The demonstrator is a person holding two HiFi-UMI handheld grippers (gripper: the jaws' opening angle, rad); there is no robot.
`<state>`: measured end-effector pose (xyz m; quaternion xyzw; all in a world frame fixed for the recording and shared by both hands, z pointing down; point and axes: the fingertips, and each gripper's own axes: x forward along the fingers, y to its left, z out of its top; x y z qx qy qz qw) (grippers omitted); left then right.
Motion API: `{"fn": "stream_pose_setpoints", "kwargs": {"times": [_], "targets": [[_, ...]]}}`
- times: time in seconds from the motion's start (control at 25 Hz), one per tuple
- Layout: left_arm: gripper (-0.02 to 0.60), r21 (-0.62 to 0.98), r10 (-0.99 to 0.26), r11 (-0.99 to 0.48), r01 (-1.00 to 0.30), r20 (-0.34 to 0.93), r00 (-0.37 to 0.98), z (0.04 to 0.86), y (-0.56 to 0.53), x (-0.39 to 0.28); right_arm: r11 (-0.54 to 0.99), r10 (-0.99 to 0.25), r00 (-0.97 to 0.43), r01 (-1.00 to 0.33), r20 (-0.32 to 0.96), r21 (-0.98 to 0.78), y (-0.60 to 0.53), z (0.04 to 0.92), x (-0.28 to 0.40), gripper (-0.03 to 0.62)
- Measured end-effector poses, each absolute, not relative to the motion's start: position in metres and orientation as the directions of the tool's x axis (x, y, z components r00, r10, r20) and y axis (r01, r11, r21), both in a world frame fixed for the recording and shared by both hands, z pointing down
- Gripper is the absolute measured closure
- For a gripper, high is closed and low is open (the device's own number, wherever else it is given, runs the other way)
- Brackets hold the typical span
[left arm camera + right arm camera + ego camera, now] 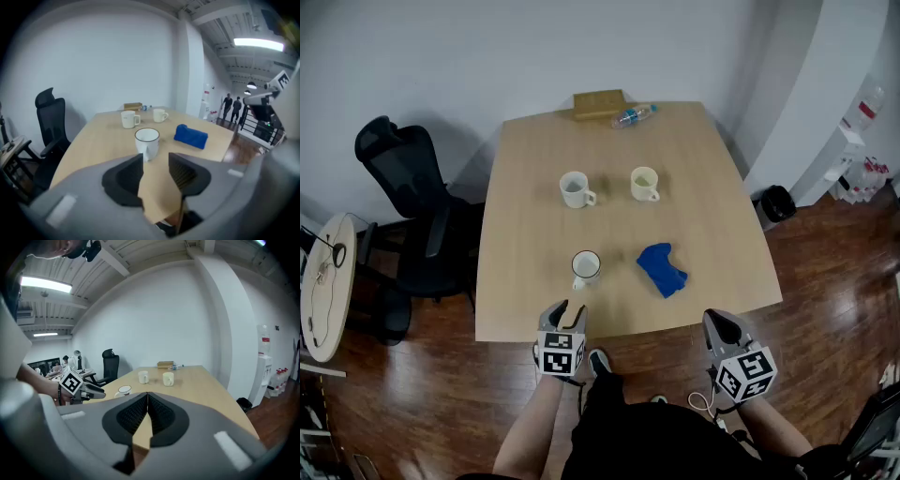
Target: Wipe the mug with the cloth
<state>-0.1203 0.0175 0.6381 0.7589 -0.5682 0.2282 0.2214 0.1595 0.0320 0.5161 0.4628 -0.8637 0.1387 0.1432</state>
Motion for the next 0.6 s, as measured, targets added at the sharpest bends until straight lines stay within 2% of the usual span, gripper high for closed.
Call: {"fn": "stream_pose_setpoints", "kwargs": {"times": [0.16,0.36,0.6], "targets": [[0.407,0.032,-0.71,-0.313,-0.949,0.656,0.257,0.677,-0.038,-0.154,0.496,-0.764,-0.504,-0.858,0.403,-0.132,-0.022,0.522,0.119,0.588],[0.408,0.024,-0.661,-0.409,-0.912,0.681,0.314,0.699,-0.057,-0.149,0.483,-0.728,-0.47,-0.868,0.499,-0.112,-0.06,0.555,0.094,0.588],[0.408,0.031,-0.635,-0.417,-0.908,0.705,0.316,0.703,-0.065,-0.15,0.511,-0.674,-0.498,-0.848,0.546,-0.141,-0.081,0.582,0.08,0.588]]}}
